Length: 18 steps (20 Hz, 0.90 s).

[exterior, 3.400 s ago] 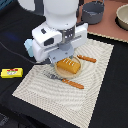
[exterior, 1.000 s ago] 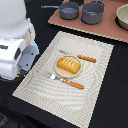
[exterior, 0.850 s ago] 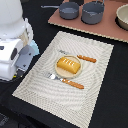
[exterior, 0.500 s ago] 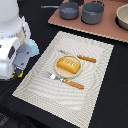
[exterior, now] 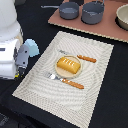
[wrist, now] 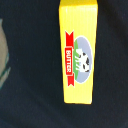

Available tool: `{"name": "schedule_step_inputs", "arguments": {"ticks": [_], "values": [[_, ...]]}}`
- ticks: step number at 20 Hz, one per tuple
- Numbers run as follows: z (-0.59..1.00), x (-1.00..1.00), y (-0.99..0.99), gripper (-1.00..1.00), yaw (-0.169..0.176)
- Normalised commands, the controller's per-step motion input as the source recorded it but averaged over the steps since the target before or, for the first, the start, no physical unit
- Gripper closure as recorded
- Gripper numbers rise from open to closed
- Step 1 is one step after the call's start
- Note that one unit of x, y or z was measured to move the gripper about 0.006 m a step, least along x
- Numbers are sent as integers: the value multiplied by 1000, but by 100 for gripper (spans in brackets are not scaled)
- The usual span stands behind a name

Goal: Place the bread, butter, and milk from the table onto the serving area.

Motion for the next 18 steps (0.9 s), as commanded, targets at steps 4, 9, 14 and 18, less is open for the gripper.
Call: {"name": "schedule_step_inputs", "arguments": {"ticks": [4,9,14,18], "values": [[-394,-369,-19,-100,36],[-402,-414,0,-100,38],[-349,-433,0,-100,42],[-288,-425,0,100,39]]}}
